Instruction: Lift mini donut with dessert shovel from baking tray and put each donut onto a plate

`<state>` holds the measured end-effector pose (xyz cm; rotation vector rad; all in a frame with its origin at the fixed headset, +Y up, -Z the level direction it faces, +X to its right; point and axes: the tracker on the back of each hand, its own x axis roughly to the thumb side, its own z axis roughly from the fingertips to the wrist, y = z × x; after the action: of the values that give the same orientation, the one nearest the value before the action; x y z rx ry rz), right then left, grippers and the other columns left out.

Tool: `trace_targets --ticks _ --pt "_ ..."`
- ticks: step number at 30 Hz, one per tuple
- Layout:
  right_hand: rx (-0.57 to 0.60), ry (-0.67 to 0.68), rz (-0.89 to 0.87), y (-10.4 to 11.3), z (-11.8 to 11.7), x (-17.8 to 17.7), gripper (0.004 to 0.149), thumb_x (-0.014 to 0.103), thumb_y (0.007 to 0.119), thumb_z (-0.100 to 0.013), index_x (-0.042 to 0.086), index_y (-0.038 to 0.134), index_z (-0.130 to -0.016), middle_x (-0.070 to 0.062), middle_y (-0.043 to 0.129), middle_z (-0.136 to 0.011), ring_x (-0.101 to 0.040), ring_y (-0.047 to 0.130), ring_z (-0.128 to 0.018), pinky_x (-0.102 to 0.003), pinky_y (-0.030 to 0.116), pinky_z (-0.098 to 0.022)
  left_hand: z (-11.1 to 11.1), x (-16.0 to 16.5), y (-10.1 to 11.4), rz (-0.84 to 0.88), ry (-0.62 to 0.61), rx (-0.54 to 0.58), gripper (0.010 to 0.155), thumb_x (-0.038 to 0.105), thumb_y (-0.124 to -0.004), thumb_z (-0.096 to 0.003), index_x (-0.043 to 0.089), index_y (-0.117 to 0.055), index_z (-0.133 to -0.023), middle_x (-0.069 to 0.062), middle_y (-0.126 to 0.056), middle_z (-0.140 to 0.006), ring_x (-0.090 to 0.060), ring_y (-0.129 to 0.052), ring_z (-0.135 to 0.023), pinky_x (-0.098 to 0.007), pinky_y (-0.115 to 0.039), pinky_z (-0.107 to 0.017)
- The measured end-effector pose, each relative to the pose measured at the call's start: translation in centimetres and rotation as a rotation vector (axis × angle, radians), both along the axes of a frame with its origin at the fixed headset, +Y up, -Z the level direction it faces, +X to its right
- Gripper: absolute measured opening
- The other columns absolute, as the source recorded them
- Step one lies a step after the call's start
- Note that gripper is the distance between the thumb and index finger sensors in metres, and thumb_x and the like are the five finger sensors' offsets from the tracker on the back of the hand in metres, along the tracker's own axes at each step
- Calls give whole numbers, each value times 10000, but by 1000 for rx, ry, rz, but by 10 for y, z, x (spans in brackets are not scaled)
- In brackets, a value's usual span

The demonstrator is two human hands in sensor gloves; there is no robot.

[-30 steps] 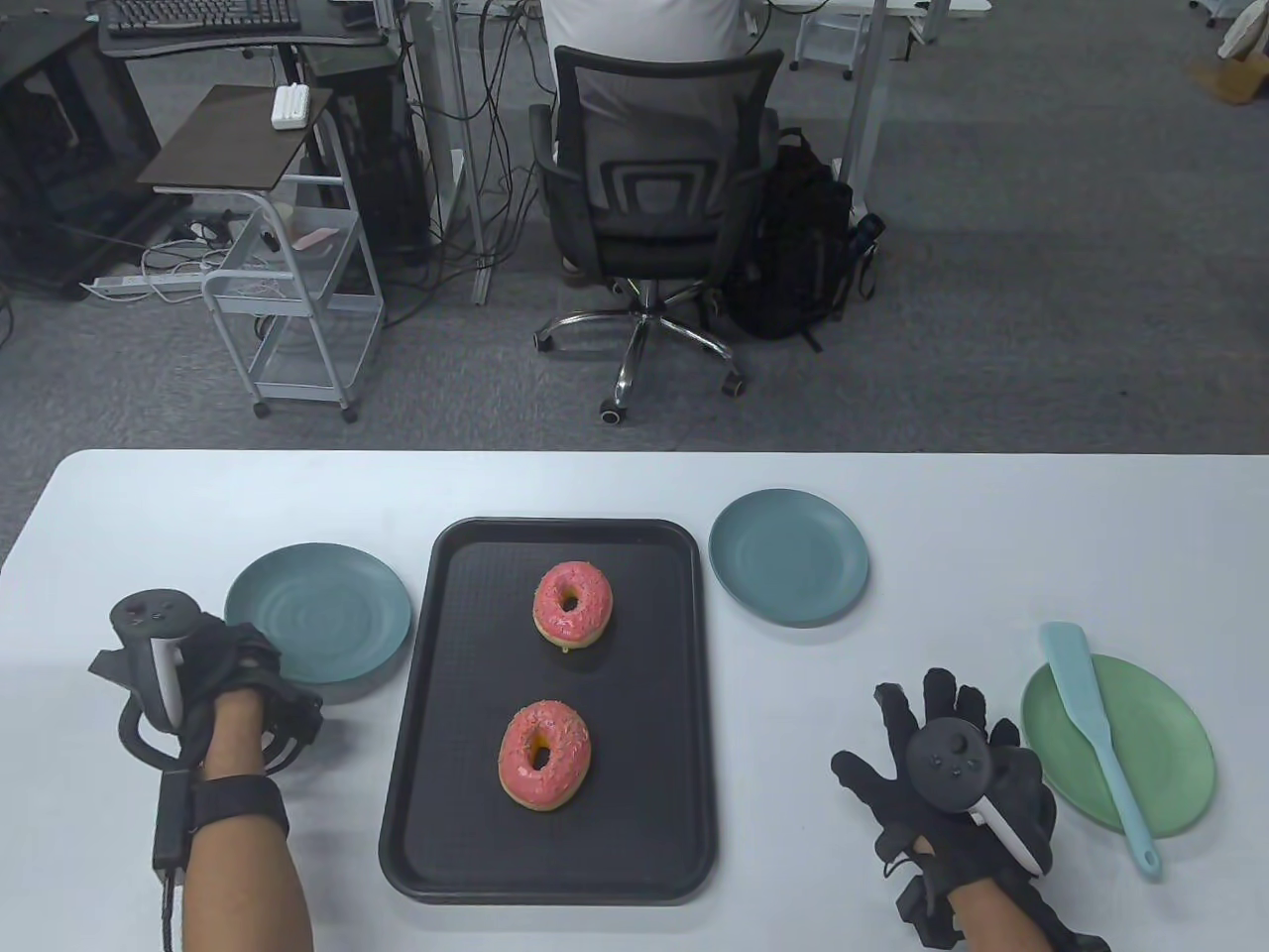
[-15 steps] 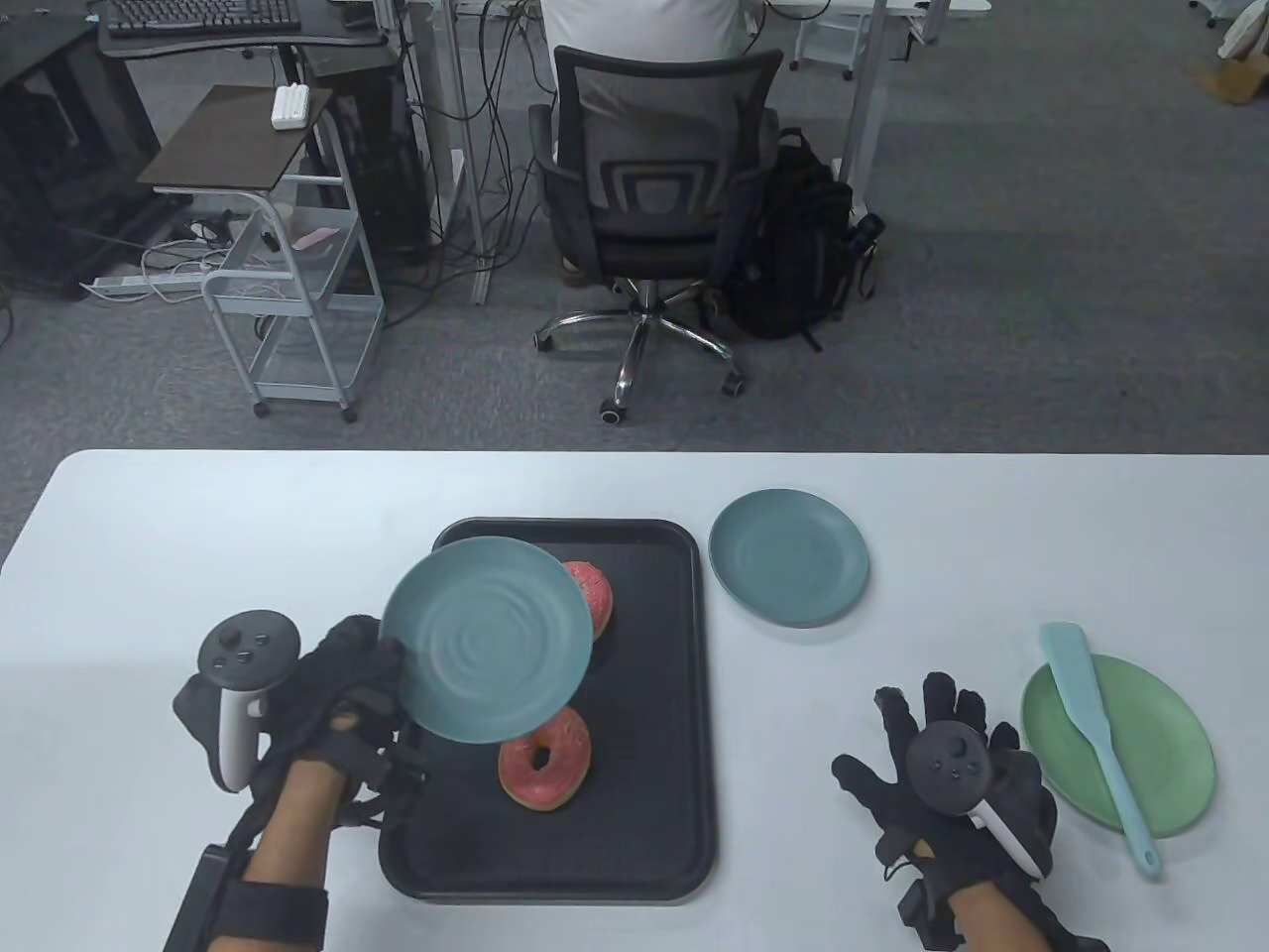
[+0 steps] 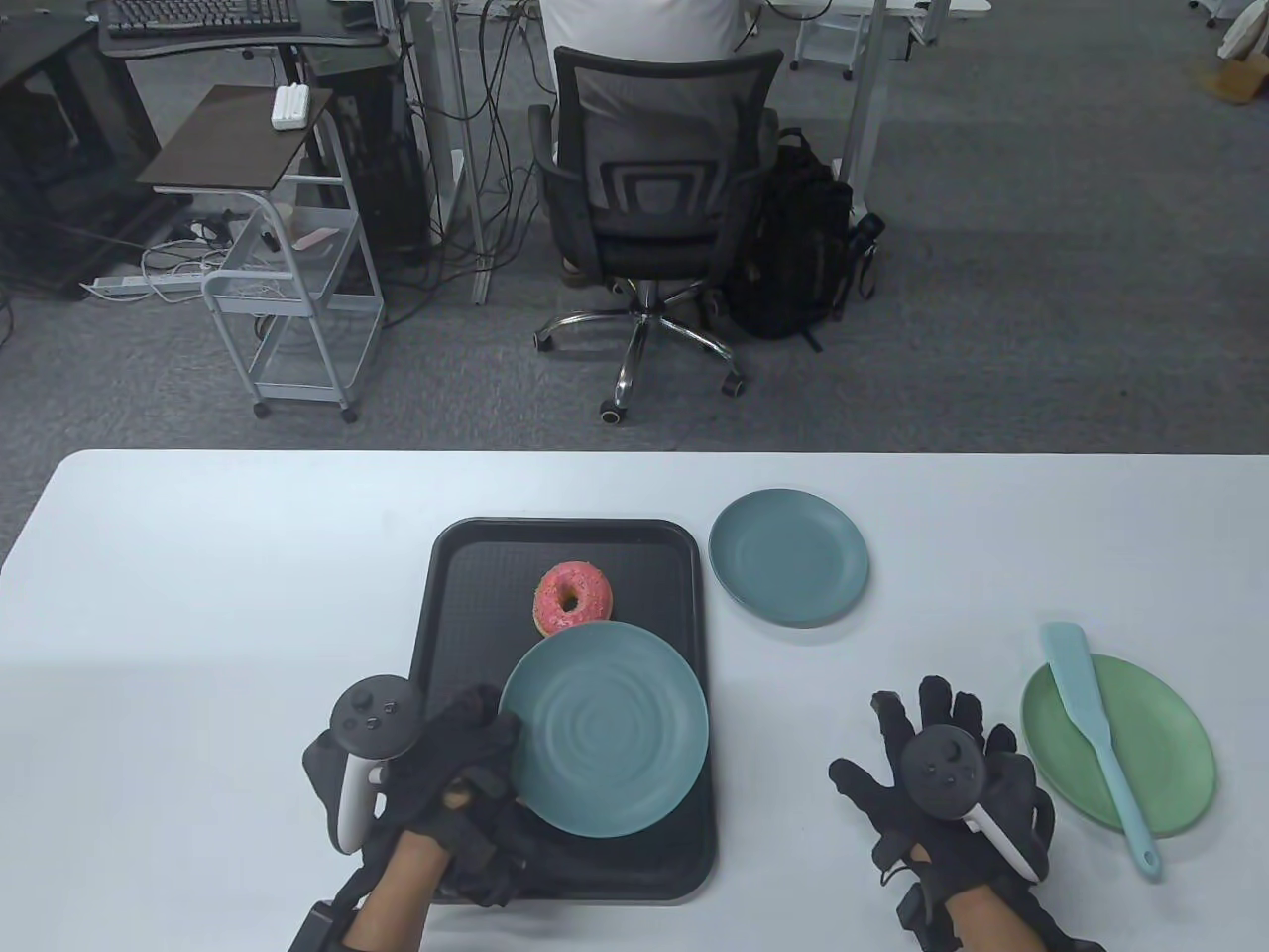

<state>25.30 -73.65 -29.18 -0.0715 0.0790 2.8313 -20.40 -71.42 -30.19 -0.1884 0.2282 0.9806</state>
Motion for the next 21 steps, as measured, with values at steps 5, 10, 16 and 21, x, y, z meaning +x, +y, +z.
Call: trace_targets --ticks 5,10,16,21 --pt "34 54 -51 5 6 -12 922 752 607 -393 233 367 -1116 -236 185 -1210 -552 189 -1064 -729 188 -714 1 4 -5 -8 -21 -11 491 424 -773 -415 249 -660 -860 58 -932 -656 -67 -1068 -218 -295 -965 -211" --pt "61 207 -276 7 15 -41 866 720 596 -421 169 480 -1079 -269 559 -1129 -500 694 -926 -590 663 -618 2 13 -4 -9 -85 -8 491 426 -770 -417 253 -655 -862 62 -928 -662 -64 -1069 -224 -291 -968 -214" --pt "-76 261 -689 -8 19 -64 801 683 637 -423 88 664 -957 -230 912 -779 -394 946 -506 -443 805 -274 7 28 -5 7 -169 -20 491 424 -771 -418 251 -655 -862 60 -928 -663 -66 -1070 -227 -293 -968 -217" --pt "-97 280 -713 -9 20 -69 628 610 695 -469 106 783 -835 -150 989 -588 -325 966 -337 -393 817 -178 11 41 -4 6 -219 -19 490 425 -771 -418 254 -655 -863 62 -929 -663 -62 -1072 -230 -288 -972 -219"
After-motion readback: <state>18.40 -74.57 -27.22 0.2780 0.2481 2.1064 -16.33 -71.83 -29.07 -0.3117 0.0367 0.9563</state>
